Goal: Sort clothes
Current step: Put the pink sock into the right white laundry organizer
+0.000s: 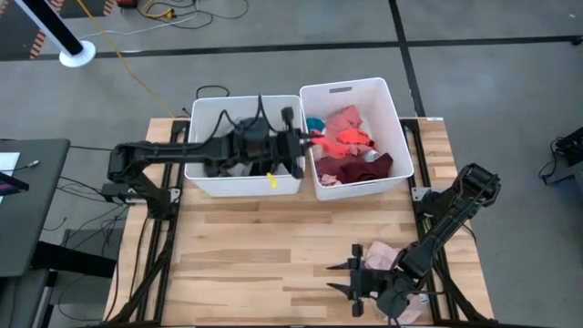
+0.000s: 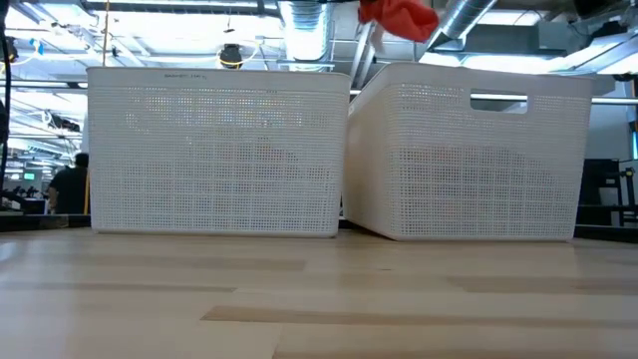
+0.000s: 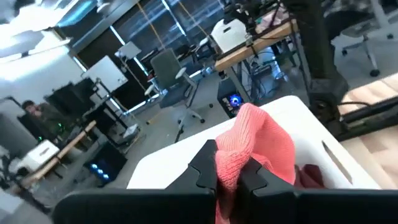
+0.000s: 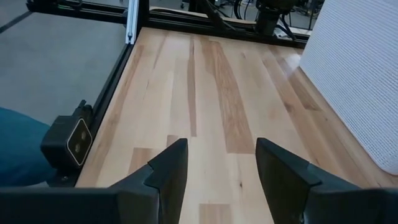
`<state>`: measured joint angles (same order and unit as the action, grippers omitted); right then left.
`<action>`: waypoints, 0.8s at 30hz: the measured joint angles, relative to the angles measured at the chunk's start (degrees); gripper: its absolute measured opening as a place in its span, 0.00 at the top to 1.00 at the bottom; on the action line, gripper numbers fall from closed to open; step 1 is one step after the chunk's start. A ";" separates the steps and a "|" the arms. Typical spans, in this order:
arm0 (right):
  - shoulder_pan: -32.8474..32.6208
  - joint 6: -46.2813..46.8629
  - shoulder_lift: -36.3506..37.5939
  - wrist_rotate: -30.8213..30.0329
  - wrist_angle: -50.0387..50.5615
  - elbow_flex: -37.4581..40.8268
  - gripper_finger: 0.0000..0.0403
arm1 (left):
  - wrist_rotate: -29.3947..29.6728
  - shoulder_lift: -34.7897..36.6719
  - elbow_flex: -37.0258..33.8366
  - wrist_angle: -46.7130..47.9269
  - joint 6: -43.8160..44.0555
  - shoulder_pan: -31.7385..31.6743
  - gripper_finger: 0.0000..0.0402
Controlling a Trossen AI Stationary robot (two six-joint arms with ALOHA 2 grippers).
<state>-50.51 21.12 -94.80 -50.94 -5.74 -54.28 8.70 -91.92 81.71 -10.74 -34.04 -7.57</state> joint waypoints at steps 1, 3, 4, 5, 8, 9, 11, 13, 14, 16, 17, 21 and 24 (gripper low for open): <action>0.04 0.02 0.00 0.00 0.10 0.02 0.50 | -1.07 0.00 0.00 -0.02 0.94 -0.83 1.00; 0.27 0.00 0.00 0.00 0.25 0.02 0.50 | -3.60 0.00 0.00 -0.22 3.18 -2.31 1.00; 0.37 0.00 0.00 0.00 0.32 0.02 0.50 | -4.72 0.00 0.00 -0.29 4.22 -2.94 0.99; 0.40 0.00 0.00 0.00 0.39 0.02 0.50 | -5.61 -0.16 0.00 -0.47 5.01 -3.51 0.99; 0.79 -0.02 -0.01 -0.01 0.63 0.02 0.50 | -5.94 -1.83 0.04 -2.57 6.25 -4.43 0.99; 0.85 -0.02 -0.02 -0.04 0.69 0.02 0.50 | -6.10 -2.55 0.02 -2.96 6.21 -4.54 0.99; 1.21 -0.02 -0.02 -0.04 0.66 0.02 0.50 | -6.71 -4.69 0.85 -3.65 5.57 -4.58 0.99; 1.20 0.30 -0.02 -0.04 0.72 0.02 0.50 | -6.80 -7.14 2.91 -2.12 5.12 -4.65 0.99; 1.21 0.70 -0.02 -0.04 0.81 0.02 0.50 | -6.91 -8.54 4.22 -1.04 4.97 -4.66 0.99; 1.18 1.28 -0.07 -0.04 0.84 0.04 0.50 | -6.91 -11.11 7.24 1.76 4.95 -4.72 0.99; 1.17 1.65 -0.11 -0.04 0.84 0.04 0.50 | -6.89 -12.47 8.80 3.13 4.88 -4.78 0.99; 1.10 3.03 -0.15 0.00 0.91 0.17 0.50 | -6.78 -17.02 15.00 9.08 4.76 -5.25 0.99; 0.92 4.17 -0.16 0.00 1.16 0.39 0.50 | -6.67 -19.52 18.62 13.73 5.19 -5.97 0.99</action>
<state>-49.59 25.29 -94.97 -50.94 -4.58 -53.89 2.02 -111.44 100.34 2.99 -28.85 -13.54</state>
